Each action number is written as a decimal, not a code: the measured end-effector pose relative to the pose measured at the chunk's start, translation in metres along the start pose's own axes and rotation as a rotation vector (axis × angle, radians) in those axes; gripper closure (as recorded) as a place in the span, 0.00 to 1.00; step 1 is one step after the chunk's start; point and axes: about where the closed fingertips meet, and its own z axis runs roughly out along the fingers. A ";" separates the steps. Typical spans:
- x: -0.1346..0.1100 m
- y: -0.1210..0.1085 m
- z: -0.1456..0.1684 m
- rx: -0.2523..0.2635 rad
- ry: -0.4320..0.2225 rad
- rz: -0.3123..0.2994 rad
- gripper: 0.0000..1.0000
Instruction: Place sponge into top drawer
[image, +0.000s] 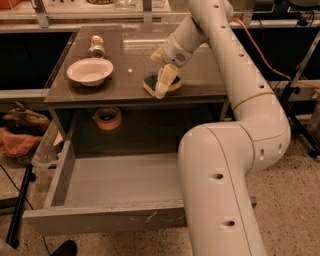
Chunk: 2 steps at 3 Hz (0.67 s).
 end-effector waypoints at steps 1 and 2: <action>0.001 -0.002 0.010 -0.017 -0.014 0.013 0.19; 0.001 -0.002 0.010 -0.017 -0.014 0.013 0.42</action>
Offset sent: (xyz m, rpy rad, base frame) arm 0.0020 0.0049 -0.0079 0.0108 0.0203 0.0014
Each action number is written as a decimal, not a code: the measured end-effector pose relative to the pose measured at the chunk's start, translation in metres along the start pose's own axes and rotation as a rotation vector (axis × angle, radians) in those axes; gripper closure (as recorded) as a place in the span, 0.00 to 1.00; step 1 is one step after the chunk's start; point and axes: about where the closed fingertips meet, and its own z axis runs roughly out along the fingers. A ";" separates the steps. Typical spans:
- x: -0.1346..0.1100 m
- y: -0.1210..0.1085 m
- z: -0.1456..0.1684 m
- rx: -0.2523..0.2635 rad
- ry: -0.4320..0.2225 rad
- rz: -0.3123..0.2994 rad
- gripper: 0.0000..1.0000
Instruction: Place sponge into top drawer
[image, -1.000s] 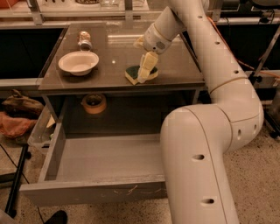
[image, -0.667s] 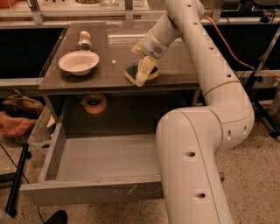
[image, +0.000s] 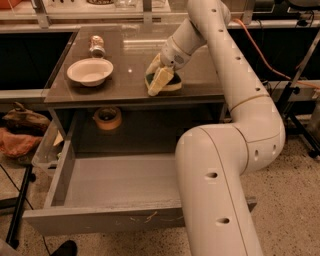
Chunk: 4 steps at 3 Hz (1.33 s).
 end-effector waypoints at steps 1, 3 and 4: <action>0.000 0.000 0.000 0.000 0.000 0.000 0.65; -0.063 0.018 -0.049 0.125 -0.064 -0.070 1.00; -0.063 0.018 -0.049 0.125 -0.064 -0.070 1.00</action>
Offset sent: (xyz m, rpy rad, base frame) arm -0.0562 0.0120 0.0231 -0.0409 -0.0396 -0.0471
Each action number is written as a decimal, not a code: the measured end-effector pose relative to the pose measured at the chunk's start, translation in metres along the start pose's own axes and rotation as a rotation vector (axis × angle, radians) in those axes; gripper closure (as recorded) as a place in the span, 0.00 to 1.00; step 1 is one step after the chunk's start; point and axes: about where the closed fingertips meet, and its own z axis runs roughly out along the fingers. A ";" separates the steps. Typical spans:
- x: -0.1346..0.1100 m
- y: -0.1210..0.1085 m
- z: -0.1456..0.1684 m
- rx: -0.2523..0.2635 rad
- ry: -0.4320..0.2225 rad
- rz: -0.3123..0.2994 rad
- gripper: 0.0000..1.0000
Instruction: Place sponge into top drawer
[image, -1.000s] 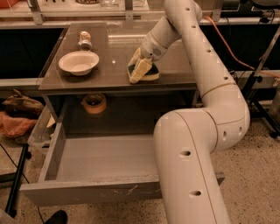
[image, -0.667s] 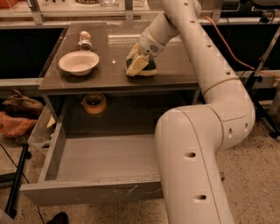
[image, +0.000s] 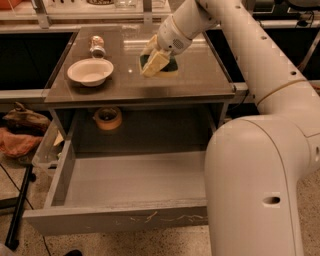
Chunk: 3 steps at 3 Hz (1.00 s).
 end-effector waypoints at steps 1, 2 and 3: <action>0.002 0.011 0.010 -0.006 -0.028 0.019 1.00; -0.014 0.032 -0.026 0.105 -0.122 0.005 1.00; -0.028 0.060 -0.043 0.199 -0.212 0.019 1.00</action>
Offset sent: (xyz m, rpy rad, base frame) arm -0.1359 0.0636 -0.1140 0.3066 0.0329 -0.0603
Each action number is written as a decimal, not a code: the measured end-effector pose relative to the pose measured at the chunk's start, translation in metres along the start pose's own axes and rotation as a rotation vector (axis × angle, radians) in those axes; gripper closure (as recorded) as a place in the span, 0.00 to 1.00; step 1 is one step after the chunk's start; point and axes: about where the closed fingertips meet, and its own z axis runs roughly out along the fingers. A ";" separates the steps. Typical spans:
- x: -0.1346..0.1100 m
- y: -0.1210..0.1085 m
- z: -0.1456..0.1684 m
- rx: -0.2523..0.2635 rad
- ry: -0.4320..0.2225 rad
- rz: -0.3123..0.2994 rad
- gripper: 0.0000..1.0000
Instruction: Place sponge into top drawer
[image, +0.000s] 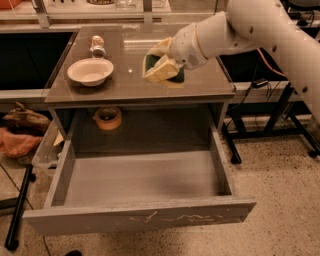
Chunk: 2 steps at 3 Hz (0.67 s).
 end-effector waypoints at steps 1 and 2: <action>0.000 0.016 0.023 0.002 -0.030 0.019 1.00; -0.001 0.016 0.024 0.001 -0.030 0.018 1.00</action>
Offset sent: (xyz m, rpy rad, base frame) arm -0.0084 0.0181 -0.0164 0.0345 0.0097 -0.0046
